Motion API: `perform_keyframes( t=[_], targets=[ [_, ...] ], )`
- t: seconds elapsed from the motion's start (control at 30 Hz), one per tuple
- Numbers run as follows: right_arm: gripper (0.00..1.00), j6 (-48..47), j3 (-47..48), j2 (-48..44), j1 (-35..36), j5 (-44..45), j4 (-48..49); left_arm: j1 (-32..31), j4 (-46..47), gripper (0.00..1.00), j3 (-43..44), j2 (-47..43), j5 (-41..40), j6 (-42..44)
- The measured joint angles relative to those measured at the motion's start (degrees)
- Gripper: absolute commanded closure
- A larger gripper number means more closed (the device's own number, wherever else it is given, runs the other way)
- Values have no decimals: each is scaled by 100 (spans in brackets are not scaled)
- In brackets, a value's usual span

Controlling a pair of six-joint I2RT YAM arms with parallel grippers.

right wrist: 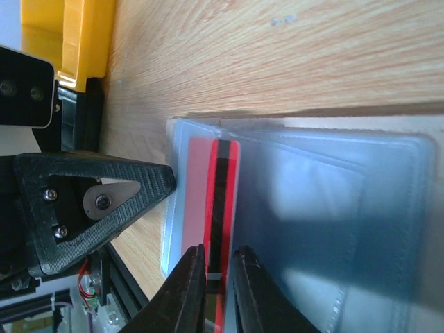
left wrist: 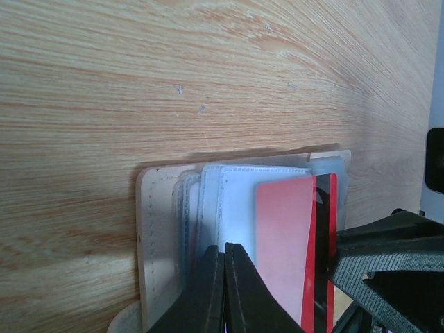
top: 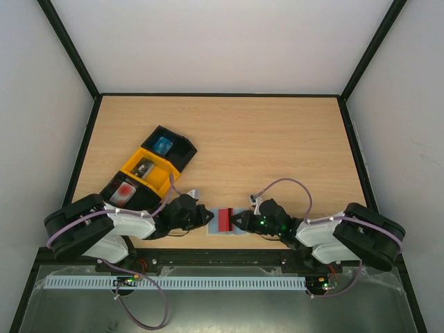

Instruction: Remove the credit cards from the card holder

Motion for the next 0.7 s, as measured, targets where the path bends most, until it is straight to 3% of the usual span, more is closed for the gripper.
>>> perform_keyframes(
  t=[0.1,0.7],
  targets=[
    [98,-35,35,0,0,-7,0,0,7,97,-2,2,0,0],
    [98,-149,37,-957,-2,356,-857,-11,-4,97,-2,-7,-28,2]
  ],
)
